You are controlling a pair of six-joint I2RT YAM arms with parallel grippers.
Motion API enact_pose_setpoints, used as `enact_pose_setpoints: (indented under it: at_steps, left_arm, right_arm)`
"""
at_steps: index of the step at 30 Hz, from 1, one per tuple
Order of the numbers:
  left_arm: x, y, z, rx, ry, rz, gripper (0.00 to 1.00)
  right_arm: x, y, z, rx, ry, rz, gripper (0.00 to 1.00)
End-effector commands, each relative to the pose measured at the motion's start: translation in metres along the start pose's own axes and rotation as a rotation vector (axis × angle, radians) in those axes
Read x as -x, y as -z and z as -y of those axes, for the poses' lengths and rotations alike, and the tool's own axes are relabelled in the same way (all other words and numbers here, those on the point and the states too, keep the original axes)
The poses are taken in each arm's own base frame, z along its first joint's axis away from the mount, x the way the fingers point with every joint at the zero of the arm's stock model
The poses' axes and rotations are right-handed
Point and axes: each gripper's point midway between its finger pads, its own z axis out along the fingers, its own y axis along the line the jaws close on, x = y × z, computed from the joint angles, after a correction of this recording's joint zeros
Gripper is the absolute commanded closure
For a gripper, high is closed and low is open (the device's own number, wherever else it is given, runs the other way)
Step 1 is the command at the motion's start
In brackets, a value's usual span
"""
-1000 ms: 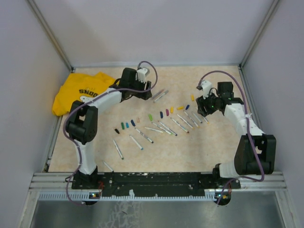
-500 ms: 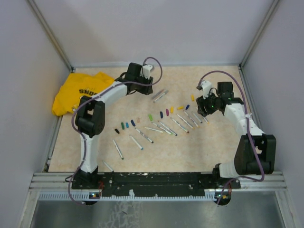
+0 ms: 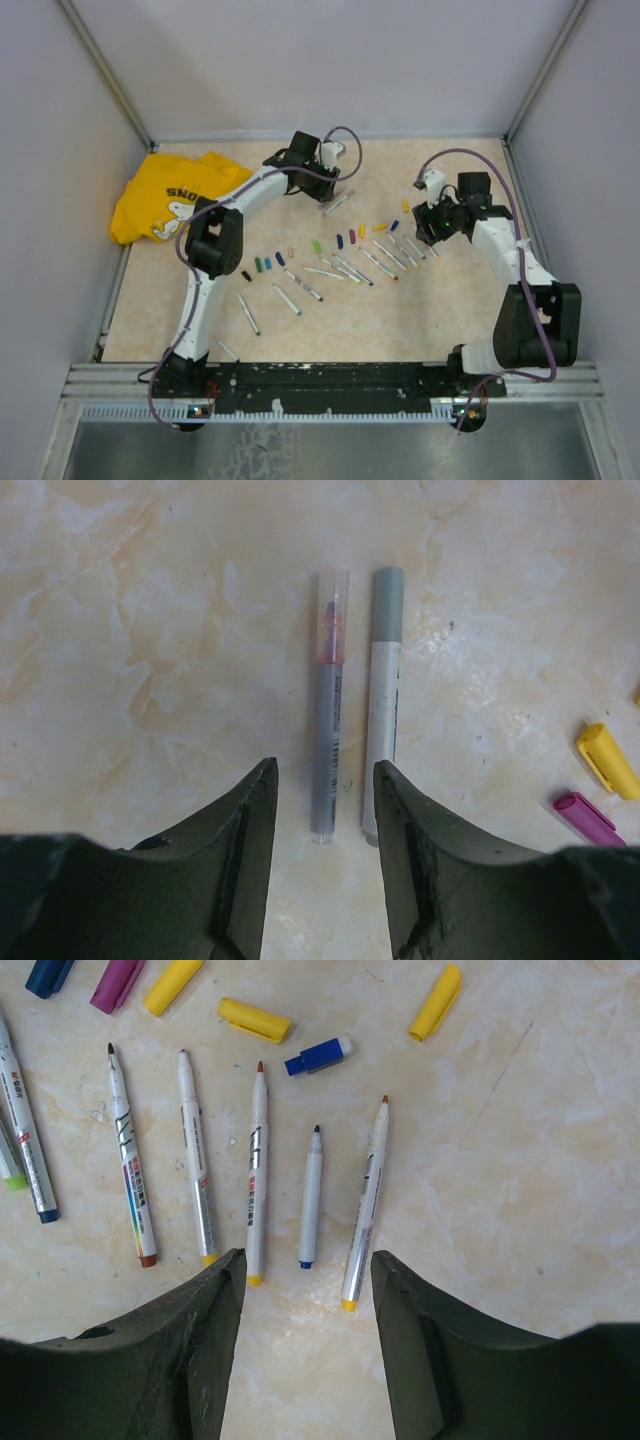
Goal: Open the pen caps
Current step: Move the pen to the center of the board.
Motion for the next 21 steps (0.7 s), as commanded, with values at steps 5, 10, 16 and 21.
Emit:
enact_pose_setpoints:
  at_steps: [5, 10, 16, 21]
  left_arm:
    - [-0.01, -0.014, -0.002, 0.005, -0.031, -0.056, 0.54]
    - [-0.016, -0.018, -0.003, 0.022, -0.039, -0.071, 0.57]
    - [-0.022, -0.018, -0.005, 0.038, -0.04, -0.095, 0.66]
    - [-0.031, -0.013, -0.008, 0.071, -0.036, -0.118, 0.76]
  right_arm:
    - [0.016, 0.005, 0.001, -0.013, 0.043, 0.044, 0.47]
    - [0.016, 0.006, 0.001, -0.015, 0.044, 0.044, 0.47]
    - [0.016, 0.006, 0.001, -0.015, 0.045, 0.045, 0.47]
    - [0.017, 0.006, 0.001, -0.013, 0.045, 0.046, 0.47]
